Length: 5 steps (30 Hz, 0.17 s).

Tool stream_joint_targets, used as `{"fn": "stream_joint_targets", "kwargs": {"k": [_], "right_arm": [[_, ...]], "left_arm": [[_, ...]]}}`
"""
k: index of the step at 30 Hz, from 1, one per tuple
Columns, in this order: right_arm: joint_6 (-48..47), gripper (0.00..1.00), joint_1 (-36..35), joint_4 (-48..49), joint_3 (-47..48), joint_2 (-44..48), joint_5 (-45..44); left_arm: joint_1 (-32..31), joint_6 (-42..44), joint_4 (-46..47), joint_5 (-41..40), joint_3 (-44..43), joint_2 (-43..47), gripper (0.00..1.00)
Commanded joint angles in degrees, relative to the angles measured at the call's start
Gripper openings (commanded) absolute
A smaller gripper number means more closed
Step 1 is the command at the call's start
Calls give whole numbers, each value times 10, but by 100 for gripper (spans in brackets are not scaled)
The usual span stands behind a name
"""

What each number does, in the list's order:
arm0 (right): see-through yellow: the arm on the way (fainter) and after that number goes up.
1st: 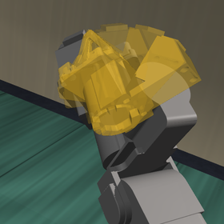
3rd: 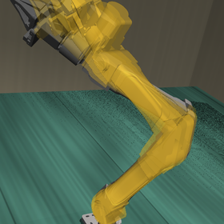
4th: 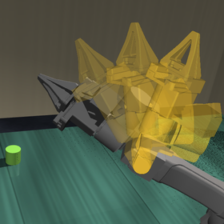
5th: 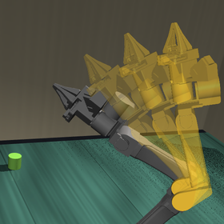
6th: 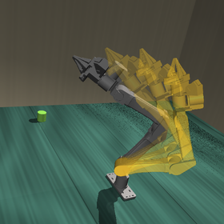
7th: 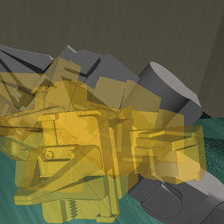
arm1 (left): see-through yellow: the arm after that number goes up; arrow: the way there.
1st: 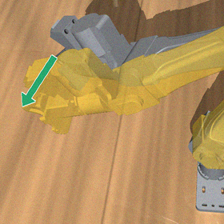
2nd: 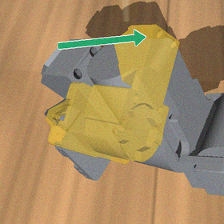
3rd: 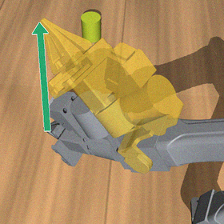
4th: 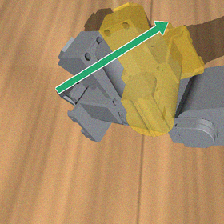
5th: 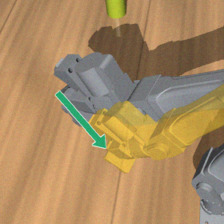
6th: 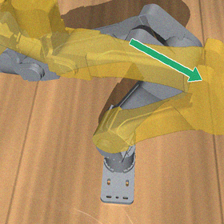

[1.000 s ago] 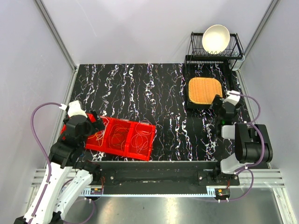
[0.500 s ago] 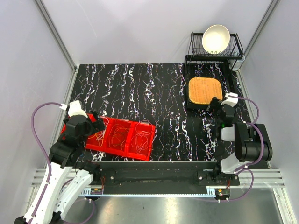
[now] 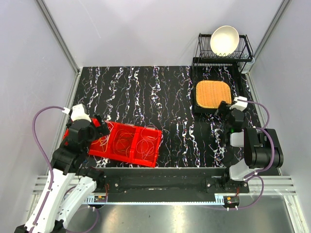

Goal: Untangle the cables

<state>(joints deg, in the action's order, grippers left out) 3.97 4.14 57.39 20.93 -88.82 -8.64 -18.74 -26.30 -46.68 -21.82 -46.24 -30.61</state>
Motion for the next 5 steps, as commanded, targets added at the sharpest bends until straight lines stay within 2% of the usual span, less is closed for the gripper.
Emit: {"fn": "stream_joint_targets", "kwargs": {"k": [1, 5], "right_arm": [[-16, 100, -4, 35, 2, -1, 60], [-16, 100, -5, 36, 1, 0, 62]], "left_arm": [[2, 9, 20, 5, 4, -2, 99], [2, 10, 20, 5, 4, -3, 99]]}}
